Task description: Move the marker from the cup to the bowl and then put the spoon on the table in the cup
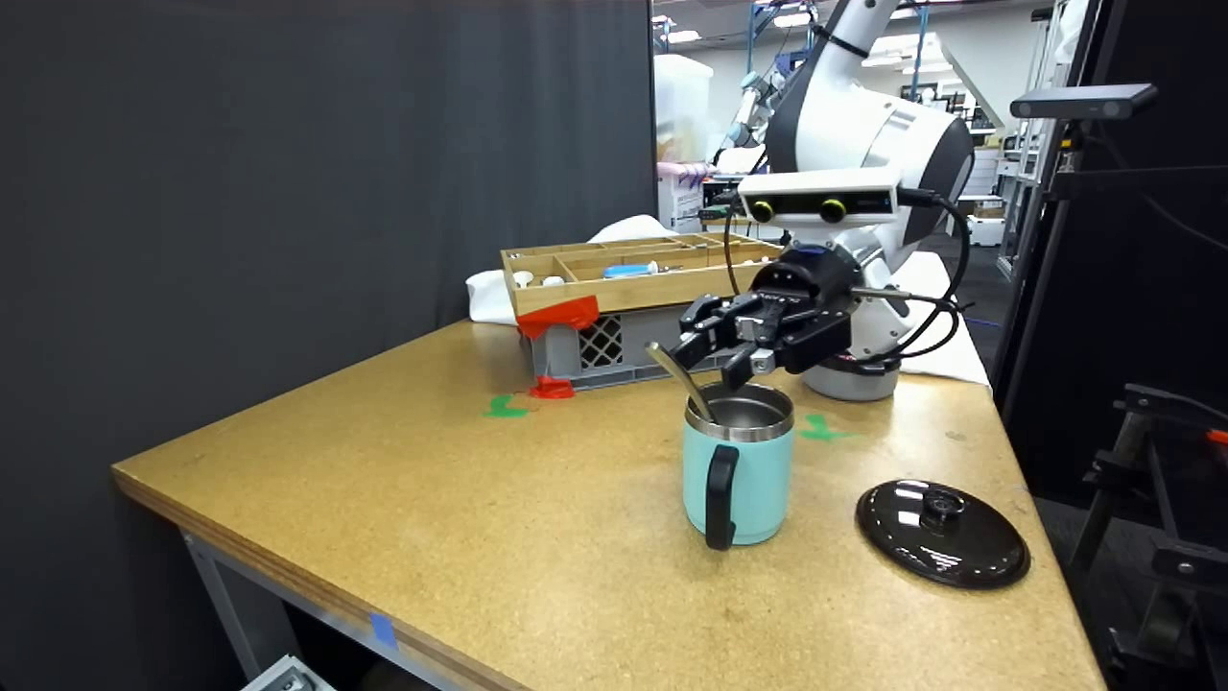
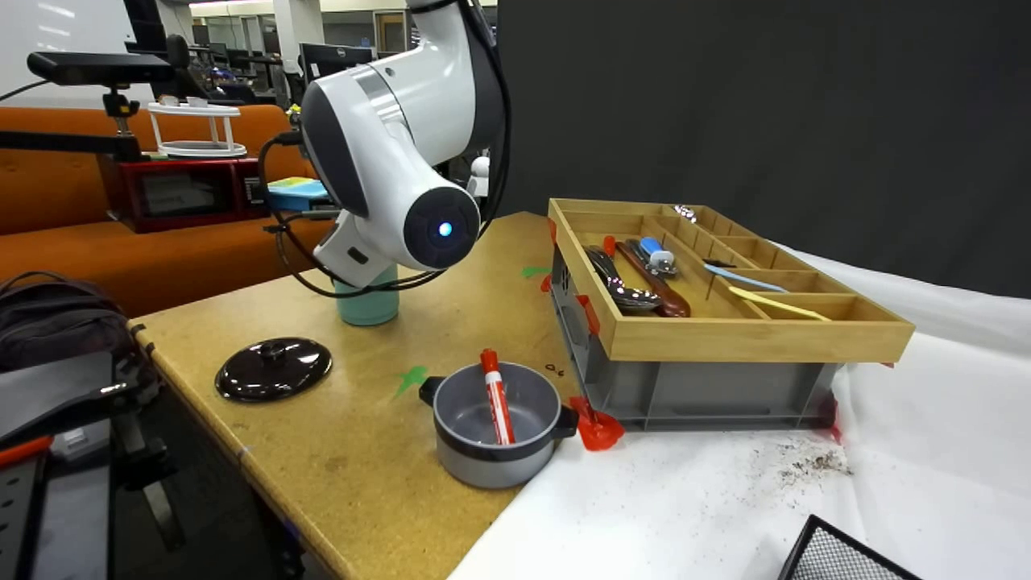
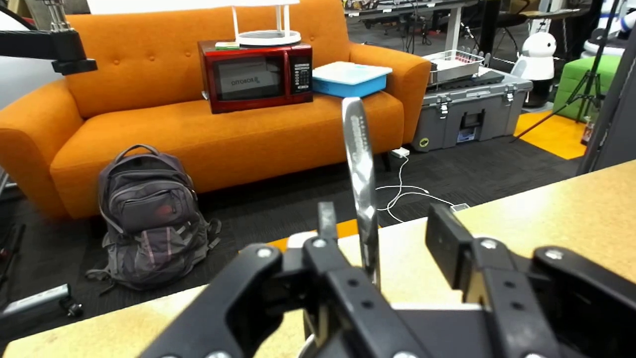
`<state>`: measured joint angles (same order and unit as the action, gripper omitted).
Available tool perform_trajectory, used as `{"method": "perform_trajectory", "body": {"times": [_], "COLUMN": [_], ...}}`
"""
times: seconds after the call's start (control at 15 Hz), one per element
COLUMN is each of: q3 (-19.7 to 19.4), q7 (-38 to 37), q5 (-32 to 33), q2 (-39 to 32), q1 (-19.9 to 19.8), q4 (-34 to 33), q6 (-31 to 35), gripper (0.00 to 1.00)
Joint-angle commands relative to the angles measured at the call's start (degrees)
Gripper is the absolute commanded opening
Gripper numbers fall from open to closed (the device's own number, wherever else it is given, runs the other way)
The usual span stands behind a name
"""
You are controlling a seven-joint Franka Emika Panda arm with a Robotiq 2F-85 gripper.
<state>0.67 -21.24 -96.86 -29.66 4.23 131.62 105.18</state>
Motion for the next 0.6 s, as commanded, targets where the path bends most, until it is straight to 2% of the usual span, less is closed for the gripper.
{"method": "perform_trajectory", "body": {"times": [0.0,0.13,0.33,0.53], "q3": [-0.22,-0.72,-1.03,-0.39], "q7": [0.61,-0.03,-2.57,-9.12], "q5": [-1.10,-0.30,0.90,5.50], "q2": [2.18,4.98,12.27,20.06], "q1": [0.92,1.81,2.58,2.93], "q4": [0.68,1.11,2.20,2.14], "q6": [2.82,7.04,16.16,26.80], "gripper": [0.83,0.97,1.00,1.00]}}
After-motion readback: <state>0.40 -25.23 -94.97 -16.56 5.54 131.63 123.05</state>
